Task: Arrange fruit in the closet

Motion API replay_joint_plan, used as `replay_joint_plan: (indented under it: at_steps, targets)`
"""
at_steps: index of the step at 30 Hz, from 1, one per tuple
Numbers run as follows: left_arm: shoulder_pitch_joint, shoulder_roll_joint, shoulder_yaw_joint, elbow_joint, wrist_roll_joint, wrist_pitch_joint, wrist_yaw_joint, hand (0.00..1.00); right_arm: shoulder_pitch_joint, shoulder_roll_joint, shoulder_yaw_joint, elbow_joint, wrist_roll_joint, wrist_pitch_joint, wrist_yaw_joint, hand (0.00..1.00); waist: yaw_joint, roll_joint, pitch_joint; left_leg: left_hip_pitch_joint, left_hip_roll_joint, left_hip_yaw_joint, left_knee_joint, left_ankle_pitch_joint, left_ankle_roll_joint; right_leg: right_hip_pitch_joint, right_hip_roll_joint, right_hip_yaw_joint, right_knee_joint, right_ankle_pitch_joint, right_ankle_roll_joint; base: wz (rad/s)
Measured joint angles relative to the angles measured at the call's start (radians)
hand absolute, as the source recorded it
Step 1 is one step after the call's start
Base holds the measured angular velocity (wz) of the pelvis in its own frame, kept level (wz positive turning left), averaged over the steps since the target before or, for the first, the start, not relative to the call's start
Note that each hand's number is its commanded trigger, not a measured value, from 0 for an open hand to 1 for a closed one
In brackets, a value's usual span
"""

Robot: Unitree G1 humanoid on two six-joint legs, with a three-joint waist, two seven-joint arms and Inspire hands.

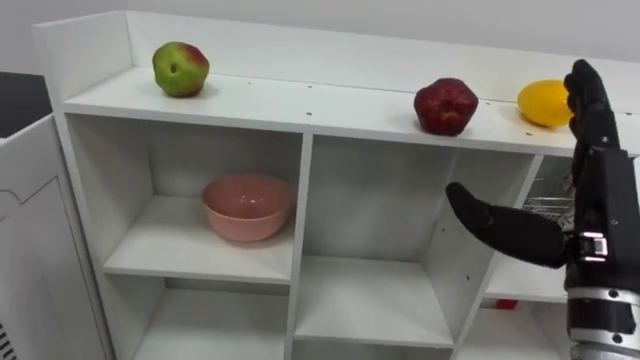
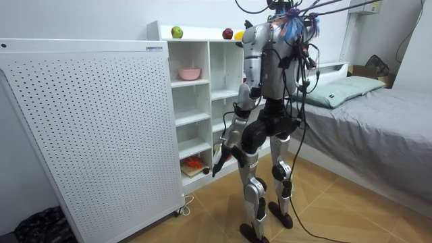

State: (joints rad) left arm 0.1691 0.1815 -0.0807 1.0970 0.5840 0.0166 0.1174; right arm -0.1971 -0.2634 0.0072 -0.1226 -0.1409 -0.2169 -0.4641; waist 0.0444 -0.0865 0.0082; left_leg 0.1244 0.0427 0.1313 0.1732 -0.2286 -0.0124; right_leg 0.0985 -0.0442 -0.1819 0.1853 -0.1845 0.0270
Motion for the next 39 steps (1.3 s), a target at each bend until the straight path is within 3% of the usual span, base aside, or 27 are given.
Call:
replay_joint_plan:
  at_steps: [7,12,16,22,27,39]
  targets:
    - [0.005,-0.003,0.013,-0.011,0.027,0.027,-0.015,0.00,0.000,0.000,-0.032,0.023,0.001,0.032,0.010,0.00,0.020,-0.003,-0.0033,-0.012,-0.001,-0.008,0.007,0.000,0.000,-0.002,-0.002,-0.014,0.000,0.000,0.000,0.03]
    - [0.012,-0.004,0.028,-0.018,0.043,0.029,-0.025,0.00,-0.003,0.000,-0.031,0.023,0.015,0.045,0.030,0.00,0.026,-0.011,-0.0090,-0.014,-0.001,-0.012,0.007,0.000,0.000,0.001,-0.003,-0.019,0.000,0.000,0.000,0.00]
    - [0.014,-0.004,0.031,-0.024,0.058,0.029,-0.045,0.00,-0.046,-0.003,-0.031,0.039,0.030,0.046,0.053,0.00,0.029,-0.013,-0.0090,-0.010,-0.002,-0.014,0.008,0.000,0.000,0.006,-0.004,-0.022,0.000,0.000,0.000,0.01]
    - [0.022,-0.003,0.038,-0.062,0.064,0.030,-0.049,0.00,-0.085,-0.020,-0.029,0.106,0.057,0.045,0.077,0.00,0.043,-0.020,-0.0049,-0.008,-0.002,-0.018,0.014,0.001,0.001,0.014,-0.005,-0.025,-0.001,0.000,0.000,0.02]
    - [0.024,-0.002,0.038,-0.070,0.065,0.030,-0.057,0.00,-0.108,-0.026,-0.029,0.133,0.057,0.048,0.099,0.00,0.044,-0.018,0.0037,-0.011,-0.002,-0.020,0.014,0.001,0.001,0.012,-0.005,-0.027,0.002,0.000,0.000,0.00]
    - [0.021,0.003,0.036,-0.078,0.085,0.030,-0.056,0.00,-0.135,-0.064,-0.029,0.150,0.056,0.056,0.107,0.00,0.043,-0.021,0.0016,-0.017,-0.003,-0.025,0.010,0.001,0.001,0.002,-0.005,-0.033,0.000,0.000,0.000,0.01]
